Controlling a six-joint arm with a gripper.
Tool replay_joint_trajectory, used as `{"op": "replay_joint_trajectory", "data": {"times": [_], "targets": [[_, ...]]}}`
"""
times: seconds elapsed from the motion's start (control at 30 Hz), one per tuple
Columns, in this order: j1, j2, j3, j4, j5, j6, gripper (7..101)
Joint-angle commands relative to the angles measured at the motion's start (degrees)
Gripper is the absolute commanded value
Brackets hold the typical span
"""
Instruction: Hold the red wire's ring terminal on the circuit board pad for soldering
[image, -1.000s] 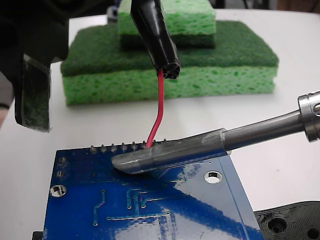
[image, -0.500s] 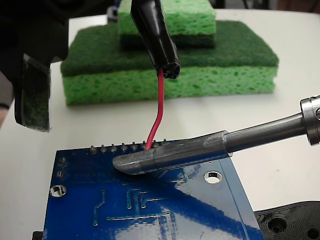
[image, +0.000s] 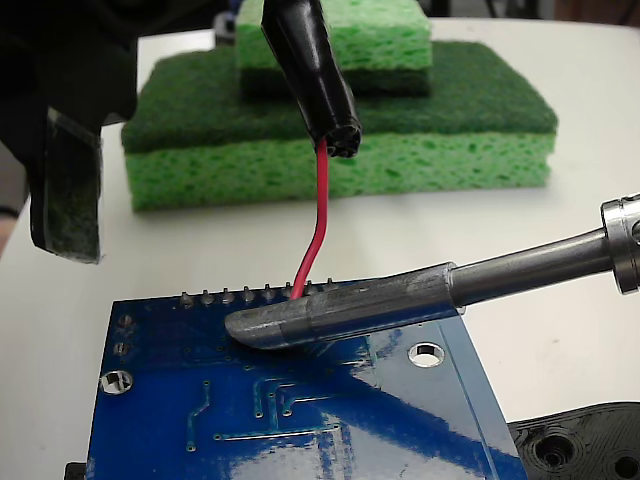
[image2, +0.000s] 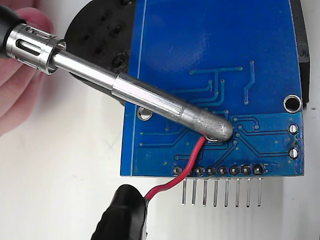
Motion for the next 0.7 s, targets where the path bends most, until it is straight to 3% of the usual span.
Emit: {"op": "replay_joint_trajectory", "data": {"times": [0.03,0.7], "targets": [[0.0,0.4,-0.4,-0.1,-1.5,0.0,100.3],[-1.0,1.8,-0.4,1.1,-0.7,-0.9,100.3]]}}
